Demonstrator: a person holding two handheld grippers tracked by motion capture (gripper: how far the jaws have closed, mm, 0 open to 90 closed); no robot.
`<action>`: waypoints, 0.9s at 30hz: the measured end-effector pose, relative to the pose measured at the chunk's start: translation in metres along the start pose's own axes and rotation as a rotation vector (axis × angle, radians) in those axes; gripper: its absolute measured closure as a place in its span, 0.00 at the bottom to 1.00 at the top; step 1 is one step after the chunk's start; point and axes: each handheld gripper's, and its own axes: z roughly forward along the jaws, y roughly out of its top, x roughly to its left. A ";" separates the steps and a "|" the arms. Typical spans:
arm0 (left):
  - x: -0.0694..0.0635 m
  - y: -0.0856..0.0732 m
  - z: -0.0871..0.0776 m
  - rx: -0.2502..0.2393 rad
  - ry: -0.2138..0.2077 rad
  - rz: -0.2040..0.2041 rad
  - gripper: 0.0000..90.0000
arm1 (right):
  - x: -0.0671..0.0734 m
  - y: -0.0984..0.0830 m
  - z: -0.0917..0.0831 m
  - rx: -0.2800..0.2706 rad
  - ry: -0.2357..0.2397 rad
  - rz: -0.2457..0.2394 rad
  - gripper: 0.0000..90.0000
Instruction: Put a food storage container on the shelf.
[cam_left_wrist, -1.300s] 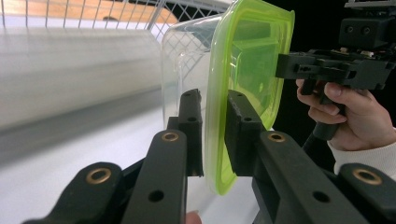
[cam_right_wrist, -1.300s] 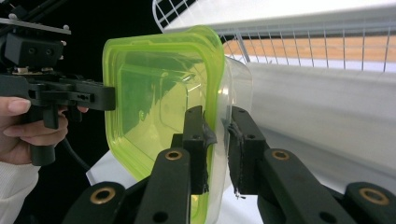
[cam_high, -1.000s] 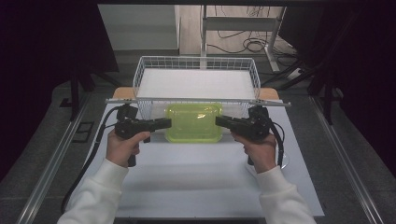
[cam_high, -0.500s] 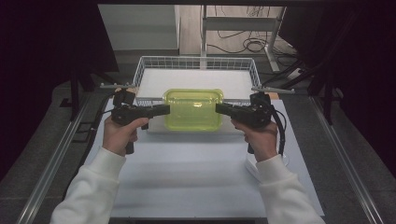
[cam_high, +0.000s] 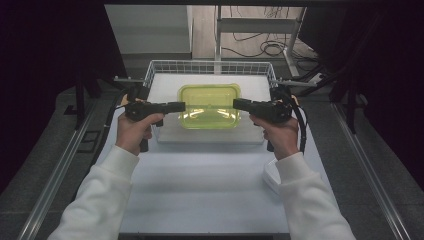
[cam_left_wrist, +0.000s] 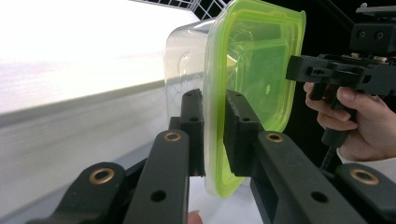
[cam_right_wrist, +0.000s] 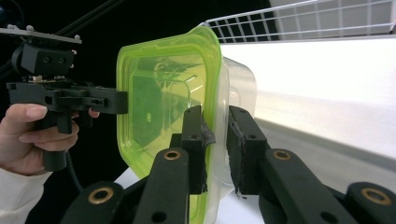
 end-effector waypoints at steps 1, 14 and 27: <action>0.003 0.002 0.002 0.004 -0.001 -0.005 0.88 | -0.003 0.002 0.002 0.003 -0.001 0.007 0.85; 0.023 0.043 0.016 0.016 -0.007 -0.030 0.88 | -0.020 0.037 0.018 0.009 -0.020 0.027 0.85; 0.044 0.064 0.029 0.047 0.001 -0.091 0.88 | -0.041 0.053 0.039 0.059 -0.033 0.101 0.86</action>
